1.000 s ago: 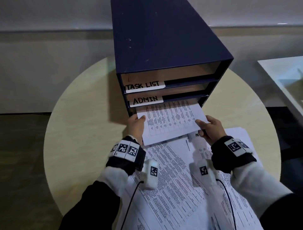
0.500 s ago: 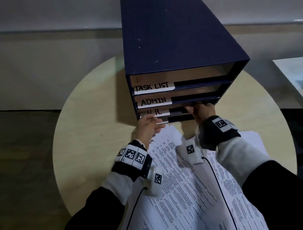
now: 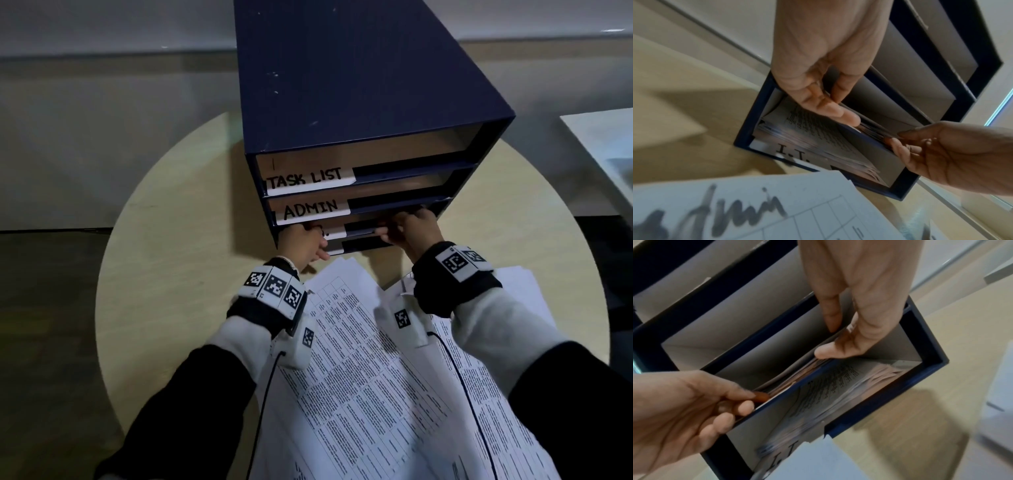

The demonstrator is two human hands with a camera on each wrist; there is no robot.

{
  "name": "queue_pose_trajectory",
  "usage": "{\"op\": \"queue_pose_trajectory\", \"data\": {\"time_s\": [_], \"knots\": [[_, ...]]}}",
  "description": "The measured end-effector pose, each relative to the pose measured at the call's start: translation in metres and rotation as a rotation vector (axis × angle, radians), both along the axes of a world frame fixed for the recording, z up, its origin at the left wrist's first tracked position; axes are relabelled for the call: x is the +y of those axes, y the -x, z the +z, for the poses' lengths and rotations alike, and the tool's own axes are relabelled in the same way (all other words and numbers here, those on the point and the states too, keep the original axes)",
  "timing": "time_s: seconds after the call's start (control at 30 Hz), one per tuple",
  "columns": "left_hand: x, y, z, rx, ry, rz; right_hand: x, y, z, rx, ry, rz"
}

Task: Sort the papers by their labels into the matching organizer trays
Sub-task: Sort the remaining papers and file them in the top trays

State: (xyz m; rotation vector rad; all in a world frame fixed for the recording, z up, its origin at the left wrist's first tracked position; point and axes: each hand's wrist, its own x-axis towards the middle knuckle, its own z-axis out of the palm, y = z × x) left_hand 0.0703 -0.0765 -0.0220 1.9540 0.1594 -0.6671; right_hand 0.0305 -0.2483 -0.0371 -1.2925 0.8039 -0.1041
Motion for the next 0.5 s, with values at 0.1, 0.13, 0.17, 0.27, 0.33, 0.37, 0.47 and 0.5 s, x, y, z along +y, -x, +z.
{"op": "queue_pose_trajectory", "data": {"time_s": [0.1,0.13,0.17,0.27,0.33,0.37,0.47,0.5], "knots": [[-0.001,0.007,0.001,-0.04,0.013,-0.026,-0.005,0.007,0.007,0.02,0.045,0.065],[-0.002,0.011,0.001,-0.041,0.036,-0.027,-0.008,0.011,0.009,0.019,0.057,0.08],[-0.003,0.017,0.001,-0.034,0.068,-0.028,-0.011,0.017,0.011,0.017,0.07,0.094],[-0.008,0.034,-0.003,-0.011,0.093,-0.081,-0.025,0.037,0.012,0.037,0.179,0.181],[-0.012,0.043,-0.013,-0.008,0.069,-0.112,-0.036,0.05,0.008,0.101,0.337,0.277],[-0.014,0.048,-0.018,-0.03,0.018,-0.143,-0.042,0.057,0.005,0.152,0.45,0.337],[-0.02,0.058,-0.024,-0.122,-0.299,-0.329,-0.048,0.078,0.004,0.301,0.763,0.583],[-0.019,0.061,-0.027,-0.138,-0.397,-0.383,-0.048,0.084,0.001,0.321,0.826,0.686]]}}
